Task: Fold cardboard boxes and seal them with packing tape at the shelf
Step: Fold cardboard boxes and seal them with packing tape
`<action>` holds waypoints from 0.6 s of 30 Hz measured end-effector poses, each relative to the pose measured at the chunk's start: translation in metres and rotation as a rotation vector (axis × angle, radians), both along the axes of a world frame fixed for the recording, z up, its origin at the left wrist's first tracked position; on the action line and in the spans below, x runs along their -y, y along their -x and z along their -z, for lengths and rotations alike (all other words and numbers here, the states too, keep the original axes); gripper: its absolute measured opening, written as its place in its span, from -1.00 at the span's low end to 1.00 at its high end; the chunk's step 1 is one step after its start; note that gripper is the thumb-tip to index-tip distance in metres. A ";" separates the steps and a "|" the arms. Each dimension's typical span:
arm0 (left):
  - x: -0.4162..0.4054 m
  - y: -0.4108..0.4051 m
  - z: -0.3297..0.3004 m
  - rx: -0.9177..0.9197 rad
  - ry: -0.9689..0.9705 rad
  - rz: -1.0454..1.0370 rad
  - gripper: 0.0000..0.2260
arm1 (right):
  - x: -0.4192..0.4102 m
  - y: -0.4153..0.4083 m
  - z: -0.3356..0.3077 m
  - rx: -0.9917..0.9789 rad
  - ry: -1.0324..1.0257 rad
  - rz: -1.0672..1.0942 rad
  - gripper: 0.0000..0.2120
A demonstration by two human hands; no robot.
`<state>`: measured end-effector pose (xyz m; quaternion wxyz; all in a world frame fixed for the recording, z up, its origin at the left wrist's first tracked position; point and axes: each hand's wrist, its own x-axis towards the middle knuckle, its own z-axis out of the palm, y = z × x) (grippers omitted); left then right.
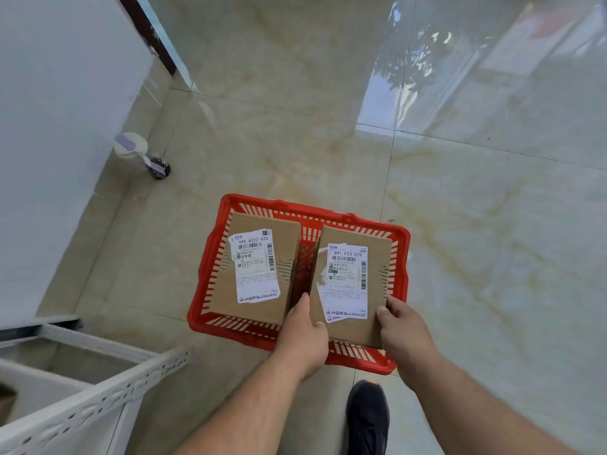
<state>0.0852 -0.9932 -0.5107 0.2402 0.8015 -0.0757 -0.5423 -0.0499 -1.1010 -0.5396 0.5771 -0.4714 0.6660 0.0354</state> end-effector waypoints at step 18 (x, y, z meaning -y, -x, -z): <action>-0.133 -0.025 -0.308 0.076 0.131 -0.326 -0.49 | -0.077 -0.041 -0.324 0.147 0.057 -0.275 -0.77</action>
